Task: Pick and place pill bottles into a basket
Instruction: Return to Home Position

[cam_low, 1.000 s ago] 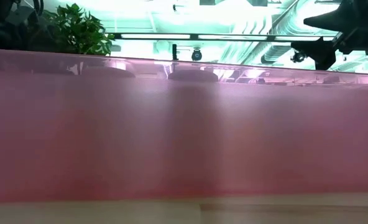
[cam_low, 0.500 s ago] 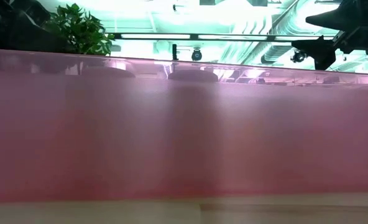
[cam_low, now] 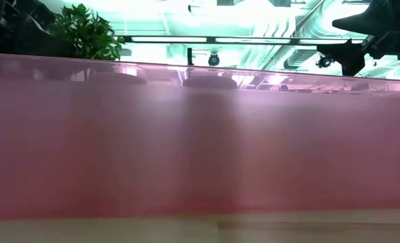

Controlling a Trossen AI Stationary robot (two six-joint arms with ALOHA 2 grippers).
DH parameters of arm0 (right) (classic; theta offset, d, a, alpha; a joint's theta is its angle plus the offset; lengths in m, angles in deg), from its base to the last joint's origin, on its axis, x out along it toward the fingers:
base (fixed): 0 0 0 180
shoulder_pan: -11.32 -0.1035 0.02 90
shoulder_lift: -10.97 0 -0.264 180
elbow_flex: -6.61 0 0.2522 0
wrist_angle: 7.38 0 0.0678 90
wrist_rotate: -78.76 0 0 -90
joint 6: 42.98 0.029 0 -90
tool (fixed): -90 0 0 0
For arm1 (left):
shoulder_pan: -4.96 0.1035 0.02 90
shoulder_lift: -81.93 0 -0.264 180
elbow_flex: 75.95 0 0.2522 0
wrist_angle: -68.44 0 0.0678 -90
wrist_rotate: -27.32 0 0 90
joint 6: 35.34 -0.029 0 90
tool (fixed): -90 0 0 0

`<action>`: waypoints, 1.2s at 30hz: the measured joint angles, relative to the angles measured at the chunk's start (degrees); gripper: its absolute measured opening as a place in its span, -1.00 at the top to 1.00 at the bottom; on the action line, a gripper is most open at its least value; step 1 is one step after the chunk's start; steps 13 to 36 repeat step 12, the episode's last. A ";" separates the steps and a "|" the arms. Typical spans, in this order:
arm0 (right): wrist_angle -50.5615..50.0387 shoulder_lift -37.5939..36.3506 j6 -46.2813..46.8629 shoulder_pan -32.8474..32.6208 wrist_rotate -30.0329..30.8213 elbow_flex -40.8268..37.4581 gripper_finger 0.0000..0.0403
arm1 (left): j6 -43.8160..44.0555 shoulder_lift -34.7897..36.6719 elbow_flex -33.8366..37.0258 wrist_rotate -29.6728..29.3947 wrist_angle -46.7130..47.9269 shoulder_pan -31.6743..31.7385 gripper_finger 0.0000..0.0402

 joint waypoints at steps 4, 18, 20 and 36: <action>-0.11 -0.01 0.00 0.00 -0.02 0.00 -0.55 | 0.01 0.00 0.00 -0.02 0.02 -0.01 -0.63; -1.32 -0.01 -0.02 0.00 -0.02 0.00 -0.55 | 0.02 0.00 -0.02 -0.07 0.02 0.00 -0.63; -1.32 -0.01 -0.02 0.00 -0.02 0.00 -0.55 | 0.02 0.00 -0.02 -0.07 0.02 0.00 -0.63; -1.32 -0.01 -0.02 0.00 -0.02 0.00 -0.55 | 0.02 0.00 -0.02 -0.07 0.02 0.00 -0.63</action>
